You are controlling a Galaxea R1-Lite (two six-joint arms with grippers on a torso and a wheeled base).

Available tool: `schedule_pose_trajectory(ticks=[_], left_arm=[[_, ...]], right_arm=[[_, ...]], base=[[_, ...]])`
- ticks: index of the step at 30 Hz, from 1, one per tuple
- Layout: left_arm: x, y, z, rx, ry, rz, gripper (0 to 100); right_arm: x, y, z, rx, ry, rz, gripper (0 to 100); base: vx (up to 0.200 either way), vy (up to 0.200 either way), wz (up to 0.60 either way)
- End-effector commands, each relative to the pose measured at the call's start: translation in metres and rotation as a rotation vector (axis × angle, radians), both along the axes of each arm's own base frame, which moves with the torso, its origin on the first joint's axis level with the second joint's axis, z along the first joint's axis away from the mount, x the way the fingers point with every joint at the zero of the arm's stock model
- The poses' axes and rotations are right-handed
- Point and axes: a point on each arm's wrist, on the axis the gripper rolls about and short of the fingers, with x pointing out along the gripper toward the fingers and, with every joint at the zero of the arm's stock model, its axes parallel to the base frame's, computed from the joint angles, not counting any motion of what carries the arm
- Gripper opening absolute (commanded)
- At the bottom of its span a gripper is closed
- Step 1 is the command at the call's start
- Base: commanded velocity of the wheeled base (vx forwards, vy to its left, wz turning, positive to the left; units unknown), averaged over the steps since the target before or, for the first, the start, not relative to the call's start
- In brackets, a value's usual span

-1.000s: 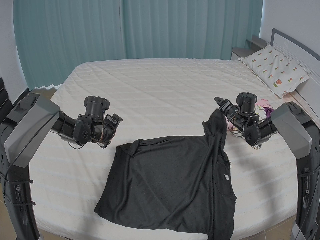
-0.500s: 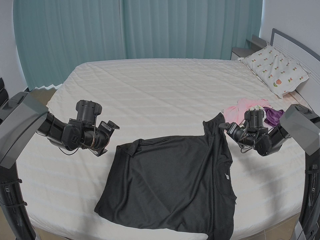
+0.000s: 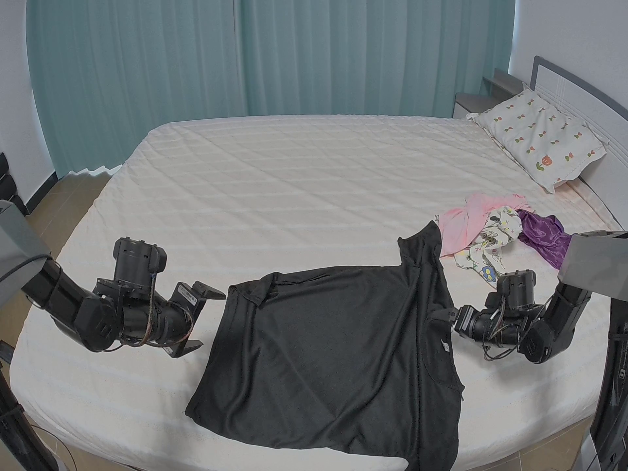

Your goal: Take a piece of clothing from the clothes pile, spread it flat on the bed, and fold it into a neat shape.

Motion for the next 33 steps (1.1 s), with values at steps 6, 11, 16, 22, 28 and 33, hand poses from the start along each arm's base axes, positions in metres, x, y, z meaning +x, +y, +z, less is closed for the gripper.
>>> schedule_pose_trajectory(ticks=[6,11,16,22,28,33], left_arm=[[-0.021,0.004,0.001,-0.059,-0.01,-0.017,100],[-0.02,0.005,0.001,-0.061,-0.009,-0.013,100],[-0.021,0.005,0.0,-0.062,-0.005,-0.013,100],[-0.022,0.005,-0.004,-0.06,0.01,-0.017,100],[-0.022,0.004,-0.019,-0.04,0.058,-0.026,100],[-0.021,0.003,-0.025,-0.033,0.08,-0.032,100]], right_arm=[[-0.018,0.013,-0.031,-0.02,0.103,0.065,0],[-0.018,0.012,-0.031,-0.035,0.103,0.049,0],[-0.019,-0.003,-0.022,-0.036,0.086,-0.017,0],[-0.019,-0.033,0.0,-0.028,0.032,-0.1,0],[-0.017,-0.071,0.018,-0.078,-0.049,-0.12,0],[-0.014,-0.076,0.012,-0.099,-0.055,-0.097,0]], base=[[0.0,0.0,0.0],[0.0,0.0,0.0],[0.0,0.0,0.0],[0.0,0.0,0.0],[0.0,0.0,0.0],[0.0,0.0,0.0]])
